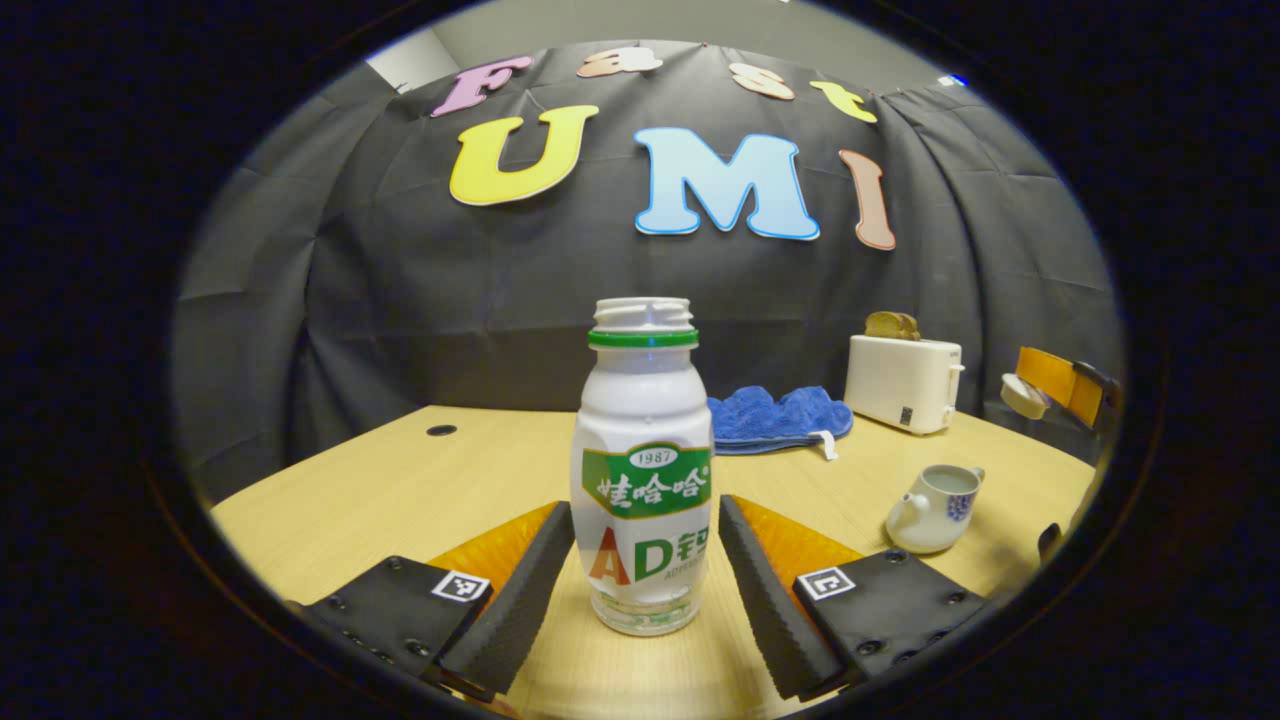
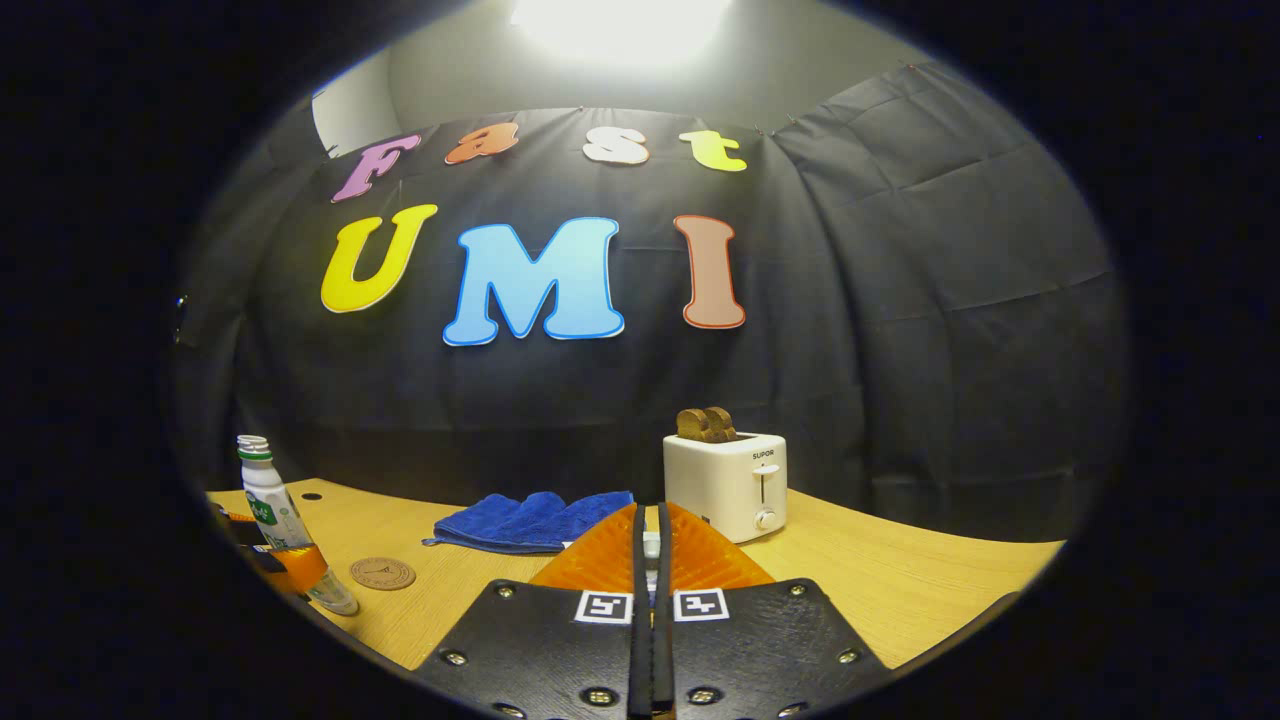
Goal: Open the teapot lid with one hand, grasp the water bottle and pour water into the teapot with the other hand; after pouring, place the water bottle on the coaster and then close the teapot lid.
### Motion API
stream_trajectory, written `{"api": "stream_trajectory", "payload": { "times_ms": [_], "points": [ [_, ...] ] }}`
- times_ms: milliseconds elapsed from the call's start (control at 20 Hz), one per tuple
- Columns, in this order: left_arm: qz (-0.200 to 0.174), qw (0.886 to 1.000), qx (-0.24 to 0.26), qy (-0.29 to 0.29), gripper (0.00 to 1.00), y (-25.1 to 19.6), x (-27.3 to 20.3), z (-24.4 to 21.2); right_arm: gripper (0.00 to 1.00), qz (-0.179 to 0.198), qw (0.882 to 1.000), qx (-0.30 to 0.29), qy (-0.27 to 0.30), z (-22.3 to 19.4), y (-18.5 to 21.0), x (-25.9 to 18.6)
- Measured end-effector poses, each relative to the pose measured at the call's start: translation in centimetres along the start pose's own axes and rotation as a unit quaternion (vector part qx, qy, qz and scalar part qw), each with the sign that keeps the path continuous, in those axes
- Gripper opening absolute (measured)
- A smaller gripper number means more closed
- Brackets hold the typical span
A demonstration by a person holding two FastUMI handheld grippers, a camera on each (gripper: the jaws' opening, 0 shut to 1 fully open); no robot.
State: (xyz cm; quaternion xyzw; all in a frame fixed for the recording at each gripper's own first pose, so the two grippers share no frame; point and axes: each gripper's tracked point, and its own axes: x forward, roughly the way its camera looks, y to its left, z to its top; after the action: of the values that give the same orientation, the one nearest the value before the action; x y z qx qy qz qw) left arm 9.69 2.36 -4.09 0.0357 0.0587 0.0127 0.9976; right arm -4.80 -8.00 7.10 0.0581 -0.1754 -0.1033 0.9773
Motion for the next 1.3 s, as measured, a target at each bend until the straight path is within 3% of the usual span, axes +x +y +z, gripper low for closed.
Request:
{"api": "stream_trajectory", "payload": {
  "times_ms": [100,200,250,300,350,550,750,800,950,1100,1150,1200,1300],
  "points": [
    [-0.007,1.0,0.001,0.003,0.99,-0.1,0.7,-0.2,0.01,-0.007,1.0,0.006,0.003,-0.2,-0.5,0.1],
    [0.002,1.0,0.014,0.007,0.86,0.1,1.0,0.0,0.01,-0.012,1.0,0.011,0.006,-0.3,-0.9,0.1],
    [0.003,1.0,0.026,0.006,0.86,0.1,1.1,0.0,0.01,-0.014,1.0,0.014,0.006,-0.2,-1.1,0.1],
    [0.006,0.999,0.048,0.007,0.75,0.0,1.2,0.1,0.0,-0.016,1.0,0.014,0.006,-0.2,-1.2,0.1],
    [0.01,0.997,0.077,0.007,0.83,-0.2,1.4,0.2,0.01,-0.017,1.0,0.014,0.005,-0.2,-1.3,0.1],
    [0.007,0.981,0.192,-0.001,0.8,-1.1,2.0,1.3,0.01,-0.019,1.0,0.02,0.003,0.1,-1.5,0.0],
    [0.004,0.955,0.295,-0.013,0.75,-2.3,2.5,2.8,0.0,-0.038,0.999,0.028,-0.004,0.8,-2.8,-0.3],
    [0.005,0.947,0.32,-0.017,0.79,-2.6,2.6,3.2,0.01,-0.044,0.998,0.032,-0.003,0.9,-3.2,-0.2],
    [0.007,0.92,0.39,-0.032,0.75,-3.8,2.9,4.6,0.0,-0.056,0.997,0.049,0.0,1.0,-4.3,-0.3],
    [-0.005,0.893,0.447,-0.044,0.84,-5.9,3.1,5.1,0.0,-0.07,0.996,0.057,0.003,1.2,-5.5,-0.5],
    [-0.01,0.884,0.465,-0.048,0.79,-6.7,3.3,5.2,0.0,-0.075,0.996,0.057,0.001,1.3,-5.9,-0.6],
    [-0.013,0.876,0.479,-0.05,0.84,-7.4,3.4,5.3,0.0,-0.08,0.995,0.056,-0.002,1.5,-6.3,-0.7],
    [-0.02,0.861,0.506,-0.053,0.84,-8.4,3.4,5.2,0.0,-0.089,0.995,0.054,-0.005,1.8,-6.9,-0.8]
  ]
}}
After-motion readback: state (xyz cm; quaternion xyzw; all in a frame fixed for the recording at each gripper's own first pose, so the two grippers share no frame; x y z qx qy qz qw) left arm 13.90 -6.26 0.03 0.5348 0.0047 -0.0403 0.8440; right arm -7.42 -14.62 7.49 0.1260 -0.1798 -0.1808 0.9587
